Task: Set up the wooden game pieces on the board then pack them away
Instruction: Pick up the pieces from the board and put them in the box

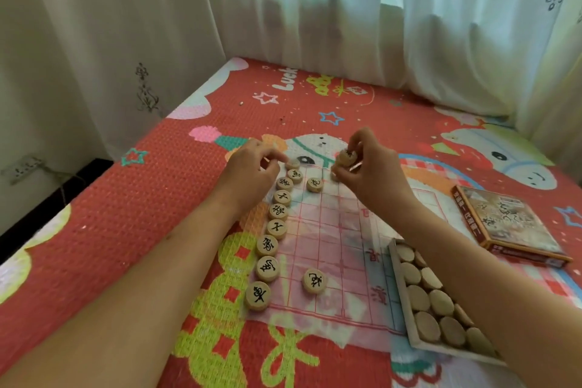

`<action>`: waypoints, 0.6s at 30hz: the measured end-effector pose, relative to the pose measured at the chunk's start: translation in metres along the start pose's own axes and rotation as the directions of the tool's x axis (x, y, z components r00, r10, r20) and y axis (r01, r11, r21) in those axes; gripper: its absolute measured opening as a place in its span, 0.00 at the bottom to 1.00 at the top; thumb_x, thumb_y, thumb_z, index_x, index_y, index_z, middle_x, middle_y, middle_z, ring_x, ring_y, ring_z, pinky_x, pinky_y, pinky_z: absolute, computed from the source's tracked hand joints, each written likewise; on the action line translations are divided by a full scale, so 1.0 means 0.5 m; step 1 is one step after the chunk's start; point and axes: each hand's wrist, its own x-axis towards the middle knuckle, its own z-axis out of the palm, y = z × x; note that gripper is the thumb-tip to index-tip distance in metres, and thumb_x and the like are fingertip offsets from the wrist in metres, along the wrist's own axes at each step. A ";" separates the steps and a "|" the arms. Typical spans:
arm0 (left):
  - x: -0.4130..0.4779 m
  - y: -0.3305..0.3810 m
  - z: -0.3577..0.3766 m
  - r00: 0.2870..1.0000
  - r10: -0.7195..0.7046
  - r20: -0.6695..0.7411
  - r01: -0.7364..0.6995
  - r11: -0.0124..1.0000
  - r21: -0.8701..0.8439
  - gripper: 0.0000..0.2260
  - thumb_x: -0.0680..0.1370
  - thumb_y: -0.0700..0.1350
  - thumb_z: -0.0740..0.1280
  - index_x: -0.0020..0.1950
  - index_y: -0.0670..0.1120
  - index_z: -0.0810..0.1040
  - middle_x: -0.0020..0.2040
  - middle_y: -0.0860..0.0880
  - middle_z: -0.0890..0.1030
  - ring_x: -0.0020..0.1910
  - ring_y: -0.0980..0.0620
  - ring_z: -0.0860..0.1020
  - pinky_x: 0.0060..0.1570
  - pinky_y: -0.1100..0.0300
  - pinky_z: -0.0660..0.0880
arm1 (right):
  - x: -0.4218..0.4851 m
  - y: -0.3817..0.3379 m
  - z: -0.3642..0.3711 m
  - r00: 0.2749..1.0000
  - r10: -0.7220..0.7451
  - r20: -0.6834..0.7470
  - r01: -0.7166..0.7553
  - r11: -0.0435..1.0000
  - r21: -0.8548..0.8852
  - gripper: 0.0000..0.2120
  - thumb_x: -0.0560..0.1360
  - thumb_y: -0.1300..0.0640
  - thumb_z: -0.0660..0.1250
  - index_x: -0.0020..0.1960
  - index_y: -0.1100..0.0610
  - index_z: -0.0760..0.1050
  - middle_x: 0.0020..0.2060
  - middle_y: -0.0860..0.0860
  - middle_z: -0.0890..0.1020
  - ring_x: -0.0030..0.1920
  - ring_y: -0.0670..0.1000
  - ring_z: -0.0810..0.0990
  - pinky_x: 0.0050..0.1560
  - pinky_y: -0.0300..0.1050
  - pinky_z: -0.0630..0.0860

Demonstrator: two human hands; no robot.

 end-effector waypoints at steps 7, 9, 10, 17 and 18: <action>-0.005 0.006 -0.003 0.999 0.051 -0.021 -0.049 0.997 0.058 0.09 0.80 0.41 0.64 0.55 0.48 0.82 0.52 0.52 0.76 0.46 0.62 0.74 0.47 0.71 0.71 | 0.005 0.022 0.013 0.997 0.050 0.057 -0.055 0.994 0.090 0.18 0.70 0.64 0.71 0.50 0.54 0.63 0.34 0.48 0.77 0.32 0.45 0.75 0.39 0.46 0.78; -0.016 0.036 -0.004 0.983 0.182 -0.009 -0.180 0.978 0.104 0.11 0.80 0.44 0.65 0.61 0.48 0.79 0.53 0.53 0.74 0.47 0.62 0.75 0.48 0.68 0.74 | -0.009 0.007 -0.017 0.987 0.151 0.051 -0.159 0.943 0.293 0.20 0.70 0.62 0.74 0.51 0.55 0.64 0.34 0.49 0.77 0.34 0.46 0.76 0.42 0.43 0.79; -0.025 0.057 -0.001 0.967 0.254 0.016 -0.255 0.961 0.104 0.14 0.80 0.46 0.65 0.66 0.49 0.76 0.55 0.54 0.74 0.47 0.61 0.76 0.47 0.67 0.75 | -0.019 -0.006 -0.033 0.971 0.217 0.098 -0.238 0.868 0.435 0.20 0.70 0.62 0.75 0.52 0.56 0.65 0.36 0.50 0.78 0.36 0.47 0.78 0.46 0.43 0.79; -0.091 0.192 0.057 0.890 0.436 0.133 -0.446 0.893 0.056 0.26 0.76 0.54 0.68 0.72 0.50 0.68 0.58 0.54 0.74 0.43 0.59 0.76 0.46 0.61 0.76 | -0.113 -0.074 -0.121 0.836 0.275 0.475 -0.541 0.265 0.799 0.24 0.67 0.57 0.74 0.59 0.62 0.70 0.42 0.57 0.84 0.42 0.51 0.84 0.41 0.39 0.80; -0.095 0.212 0.065 0.889 0.448 0.099 -0.454 0.890 0.045 0.21 0.77 0.51 0.68 0.67 0.48 0.71 0.56 0.53 0.77 0.44 0.58 0.77 0.46 0.59 0.76 | -0.127 -0.072 -0.134 0.834 0.259 0.487 -0.542 0.219 0.811 0.22 0.69 0.58 0.72 0.59 0.63 0.70 0.42 0.57 0.84 0.42 0.50 0.84 0.40 0.38 0.80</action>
